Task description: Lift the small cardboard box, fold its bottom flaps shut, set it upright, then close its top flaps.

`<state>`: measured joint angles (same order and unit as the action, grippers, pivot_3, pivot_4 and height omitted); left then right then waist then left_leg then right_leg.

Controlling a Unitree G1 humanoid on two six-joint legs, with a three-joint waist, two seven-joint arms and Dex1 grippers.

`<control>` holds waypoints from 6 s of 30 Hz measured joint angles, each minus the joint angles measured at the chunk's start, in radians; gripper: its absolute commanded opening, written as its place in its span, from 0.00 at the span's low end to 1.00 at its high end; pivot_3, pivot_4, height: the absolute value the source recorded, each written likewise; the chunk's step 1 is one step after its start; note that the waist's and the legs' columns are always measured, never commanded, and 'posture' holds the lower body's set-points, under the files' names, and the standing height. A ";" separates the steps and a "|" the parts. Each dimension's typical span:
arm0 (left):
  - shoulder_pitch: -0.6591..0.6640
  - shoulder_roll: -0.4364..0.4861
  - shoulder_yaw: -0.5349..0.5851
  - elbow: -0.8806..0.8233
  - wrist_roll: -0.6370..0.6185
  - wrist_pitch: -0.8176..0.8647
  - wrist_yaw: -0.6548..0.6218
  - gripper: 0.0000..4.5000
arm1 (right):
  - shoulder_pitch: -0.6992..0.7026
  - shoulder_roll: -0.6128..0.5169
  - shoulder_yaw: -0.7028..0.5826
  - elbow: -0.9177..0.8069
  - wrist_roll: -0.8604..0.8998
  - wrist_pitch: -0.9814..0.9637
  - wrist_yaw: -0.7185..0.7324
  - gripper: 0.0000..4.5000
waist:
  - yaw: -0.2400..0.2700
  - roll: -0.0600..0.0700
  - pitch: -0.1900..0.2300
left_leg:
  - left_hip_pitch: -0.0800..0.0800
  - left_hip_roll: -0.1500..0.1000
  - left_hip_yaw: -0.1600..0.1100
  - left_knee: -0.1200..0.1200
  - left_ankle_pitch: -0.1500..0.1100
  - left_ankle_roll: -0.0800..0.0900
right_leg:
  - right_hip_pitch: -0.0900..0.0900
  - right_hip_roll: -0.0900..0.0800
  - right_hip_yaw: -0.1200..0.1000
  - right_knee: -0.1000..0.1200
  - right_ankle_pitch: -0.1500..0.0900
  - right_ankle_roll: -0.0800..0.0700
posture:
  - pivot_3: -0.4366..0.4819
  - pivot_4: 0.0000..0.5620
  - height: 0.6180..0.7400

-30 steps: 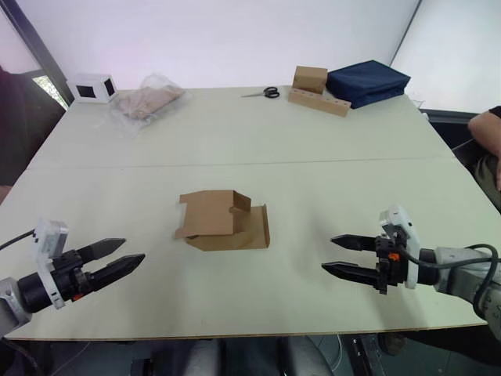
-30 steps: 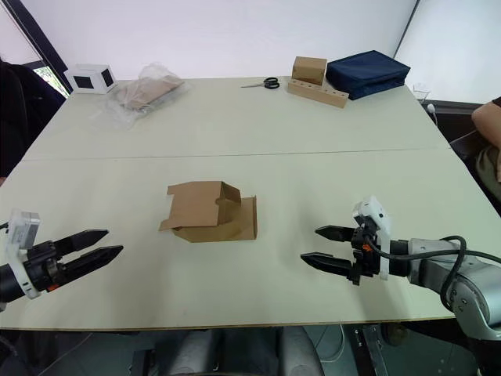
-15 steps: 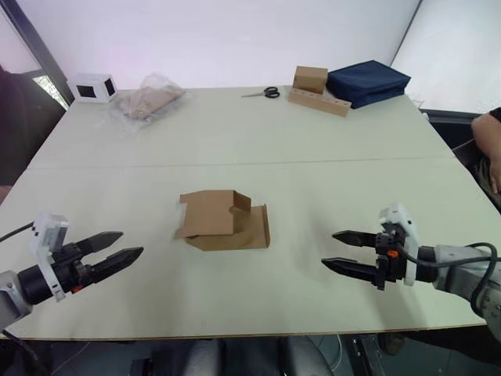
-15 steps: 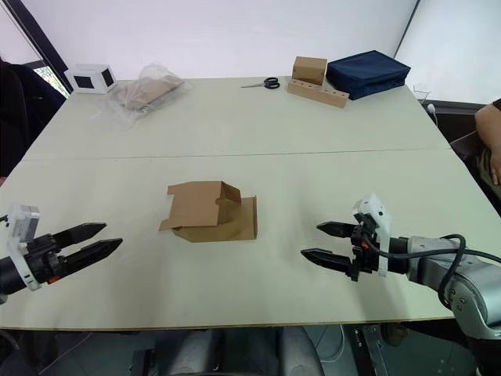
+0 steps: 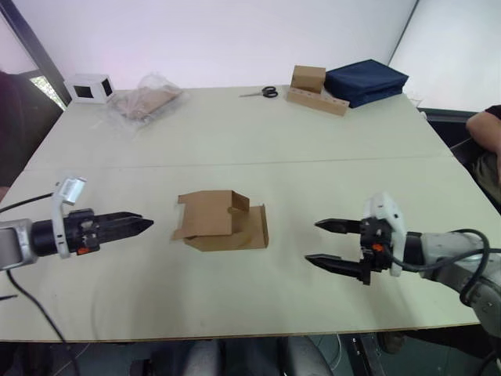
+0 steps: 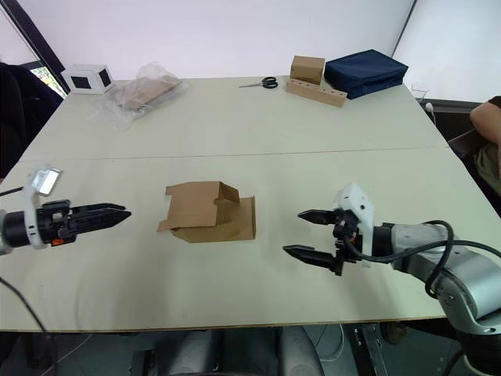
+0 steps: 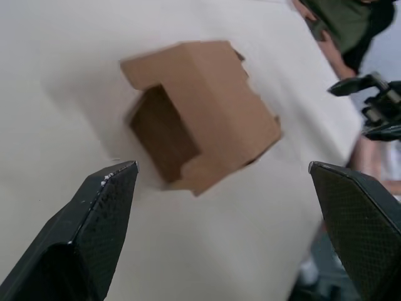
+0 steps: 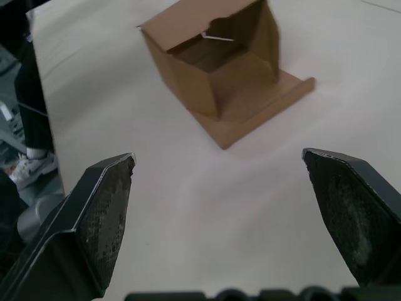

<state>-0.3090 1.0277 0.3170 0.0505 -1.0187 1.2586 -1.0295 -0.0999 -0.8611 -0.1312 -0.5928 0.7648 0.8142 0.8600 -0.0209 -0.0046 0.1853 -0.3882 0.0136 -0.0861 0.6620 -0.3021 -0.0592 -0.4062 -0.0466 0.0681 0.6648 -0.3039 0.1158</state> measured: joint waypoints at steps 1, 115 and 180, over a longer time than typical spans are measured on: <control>-0.041 -0.009 -0.035 0.042 0.004 0.025 -0.011 0.99 | 0.000 0.006 0.017 -0.015 -0.009 -0.003 -0.010 1.00 | 0.000 0.000 0.000 | 0.000 0.000 0.000 0.000 0.000 0.000 | 0.000 0.000 0.000 0.000 0.000 0.000 | 0.48 0.27 1.00; -0.697 -0.492 -0.185 0.303 0.298 -0.486 -0.313 0.00 | -0.681 0.722 0.043 0.381 0.143 -0.122 -0.566 0.02 | -0.051 0.001 0.000 | -0.003 -0.001 -0.001 0.001 0.004 -0.006 | -0.005 -0.001 0.000 0.003 0.000 0.000 | 0.48 0.27 1.00; -0.705 -0.523 -0.173 0.300 0.282 -0.436 -0.275 0.00 | -0.466 0.598 0.028 0.245 0.239 -0.073 -0.528 0.02 | -0.049 0.001 0.000 | -0.003 -0.001 -0.001 0.001 0.003 -0.005 | -0.004 0.000 0.000 0.002 0.000 0.000 | 0.48 0.27 1.00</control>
<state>-1.0138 0.5052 0.1440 0.3509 -0.7366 0.8229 -1.3047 -0.5663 -0.2636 -0.1032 -0.3480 1.0034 0.7412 0.3325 -0.0696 -0.0036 0.1852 -0.3917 0.0129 -0.0869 0.6630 -0.2991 -0.0643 -0.4103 -0.0470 0.0684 0.6669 -0.3038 0.1160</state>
